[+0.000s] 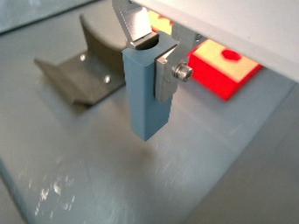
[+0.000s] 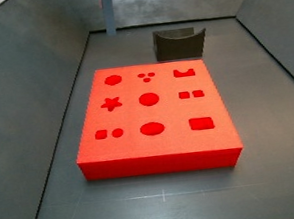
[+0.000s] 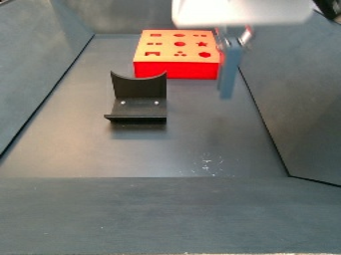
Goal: Pick up the arch object. Move up. Rotate the arch object. Move to above the board. Insert the arch object.
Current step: Rotate the arch object.
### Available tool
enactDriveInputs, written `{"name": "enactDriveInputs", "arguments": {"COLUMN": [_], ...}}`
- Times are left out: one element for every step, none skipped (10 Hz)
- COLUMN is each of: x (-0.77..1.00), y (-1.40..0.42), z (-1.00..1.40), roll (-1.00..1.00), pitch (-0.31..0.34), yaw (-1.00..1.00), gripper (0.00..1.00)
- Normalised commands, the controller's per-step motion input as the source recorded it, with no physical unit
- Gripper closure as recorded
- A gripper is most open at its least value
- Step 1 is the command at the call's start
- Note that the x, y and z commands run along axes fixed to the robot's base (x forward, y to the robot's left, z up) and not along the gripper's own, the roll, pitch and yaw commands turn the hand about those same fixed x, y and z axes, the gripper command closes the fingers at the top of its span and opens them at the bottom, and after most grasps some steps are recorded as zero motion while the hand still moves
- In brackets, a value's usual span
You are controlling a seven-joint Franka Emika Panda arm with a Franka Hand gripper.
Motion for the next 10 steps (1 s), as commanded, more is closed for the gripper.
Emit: {"name": "enactDriveInputs", "arguments": {"x": [0.19,0.17,0.15,0.12,0.09,0.05,0.03,0.02,0.0,0.01], "y": [-0.36,-0.31,-0.28,-0.21,-0.16,-0.09,-0.06,-0.04,0.0,0.01], "z": [1.0,1.0,1.0,0.94,0.83,0.61,0.45,0.24,-1.0,-1.0], "roll": [-0.02,-0.03,-0.05,-0.06,-0.07,-0.07,-0.07,-0.07,-0.11,-0.11], "pitch": [0.062,0.075,0.078,0.075,0.074,0.072,0.066,0.065,-0.11,-0.134], "yaw": [0.03,0.02,0.02,0.02,0.02,0.03,0.02,0.01,-0.1,-0.1], "gripper": [1.0,1.0,1.0,1.0,1.0,1.0,1.0,1.0,1.0,1.0]}}
